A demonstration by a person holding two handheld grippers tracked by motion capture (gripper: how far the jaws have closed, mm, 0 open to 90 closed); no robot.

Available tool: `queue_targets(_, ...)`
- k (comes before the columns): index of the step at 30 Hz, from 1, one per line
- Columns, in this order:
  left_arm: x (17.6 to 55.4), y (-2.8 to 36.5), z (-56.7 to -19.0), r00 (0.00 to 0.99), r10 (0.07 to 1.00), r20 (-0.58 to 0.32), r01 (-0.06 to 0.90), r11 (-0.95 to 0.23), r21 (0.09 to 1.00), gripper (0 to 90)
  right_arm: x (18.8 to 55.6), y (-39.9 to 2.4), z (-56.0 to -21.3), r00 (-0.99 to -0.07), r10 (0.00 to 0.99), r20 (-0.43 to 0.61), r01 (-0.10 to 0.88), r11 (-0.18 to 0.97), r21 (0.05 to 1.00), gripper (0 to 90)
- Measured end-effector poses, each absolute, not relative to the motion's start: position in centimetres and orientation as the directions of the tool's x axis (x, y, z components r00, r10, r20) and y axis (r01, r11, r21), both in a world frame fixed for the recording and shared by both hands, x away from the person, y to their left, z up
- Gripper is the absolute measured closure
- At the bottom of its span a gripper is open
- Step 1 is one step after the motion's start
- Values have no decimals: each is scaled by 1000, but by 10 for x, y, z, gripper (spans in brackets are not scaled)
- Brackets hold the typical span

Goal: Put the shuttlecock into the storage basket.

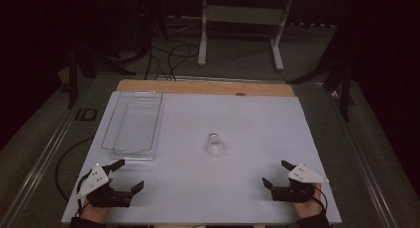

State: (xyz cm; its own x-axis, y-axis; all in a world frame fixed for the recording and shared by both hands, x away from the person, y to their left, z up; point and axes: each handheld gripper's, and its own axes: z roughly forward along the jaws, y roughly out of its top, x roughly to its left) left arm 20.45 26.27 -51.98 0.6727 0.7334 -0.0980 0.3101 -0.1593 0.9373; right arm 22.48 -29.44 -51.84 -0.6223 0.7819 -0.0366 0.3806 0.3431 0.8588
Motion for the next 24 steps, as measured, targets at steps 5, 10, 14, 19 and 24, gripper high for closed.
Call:
queue_targets(5, 205, 262, -520, 676, 731, -96, 310, -163, 937, 0, 225, -297, -519, -622, 782, -38, 380, 345, 858, 79)
queue_targets(10, 205, 261, -520, 678, 729, -95, 312, -168, 935, 0, 223, -295, -517, -625, 779, -42, 369, 342, 864, 78)
queue_targets(14, 205, 261, -520, 680, 727, -97, 314, -170, 934, 0, 222, -293, -517, -628, 777, -50, 363, 349, 864, 78)
queue_targets(19, 206, 261, -520, 681, 726, -96, 315, -172, 933, 0, 221, -293, -517, -626, 779, -44, 364, 341, 867, 78)
queue_targets(24, 206, 260, -520, 682, 725, -96, 312, -170, 935, 0, 221, -293, -517, -624, 780, -45, 364, 341, 867, 79)
